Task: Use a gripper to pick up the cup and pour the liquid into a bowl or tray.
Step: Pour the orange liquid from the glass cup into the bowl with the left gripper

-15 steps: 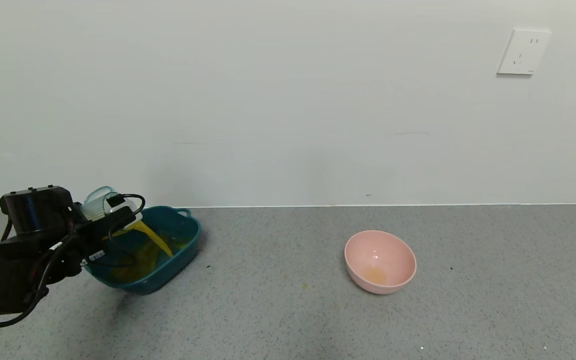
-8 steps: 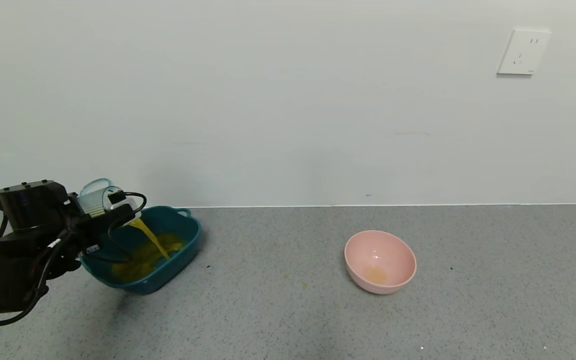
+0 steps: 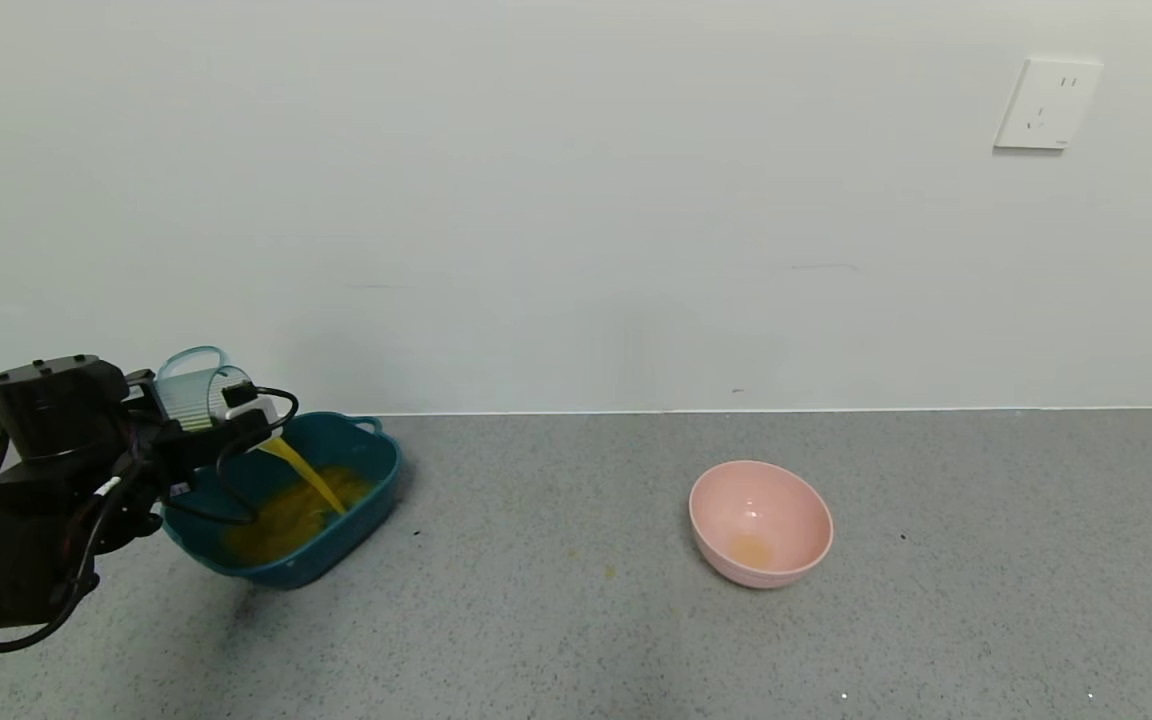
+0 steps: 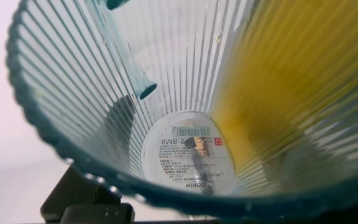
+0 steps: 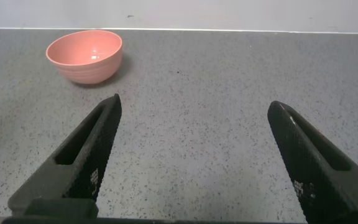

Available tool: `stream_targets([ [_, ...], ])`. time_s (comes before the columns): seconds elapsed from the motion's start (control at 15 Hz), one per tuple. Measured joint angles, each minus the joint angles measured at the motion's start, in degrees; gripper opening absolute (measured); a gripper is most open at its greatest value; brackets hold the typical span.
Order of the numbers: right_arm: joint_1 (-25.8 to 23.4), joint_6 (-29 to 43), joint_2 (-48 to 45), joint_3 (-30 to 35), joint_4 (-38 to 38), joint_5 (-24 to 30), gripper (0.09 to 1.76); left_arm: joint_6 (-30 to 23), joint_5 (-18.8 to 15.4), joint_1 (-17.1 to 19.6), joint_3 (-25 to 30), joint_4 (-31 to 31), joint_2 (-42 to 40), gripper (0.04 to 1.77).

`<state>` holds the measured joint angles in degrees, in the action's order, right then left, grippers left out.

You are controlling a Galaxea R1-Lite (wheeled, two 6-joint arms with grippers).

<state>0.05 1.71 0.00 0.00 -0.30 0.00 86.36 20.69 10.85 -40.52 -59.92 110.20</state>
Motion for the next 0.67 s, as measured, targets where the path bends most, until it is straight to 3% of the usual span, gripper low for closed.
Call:
stream_targets([
  [0.67,0.00,0.00,0.00,0.00,0.00,0.00,1.71,5.40,1.66,-0.18,0.65,-0.09,0.10,1.30],
])
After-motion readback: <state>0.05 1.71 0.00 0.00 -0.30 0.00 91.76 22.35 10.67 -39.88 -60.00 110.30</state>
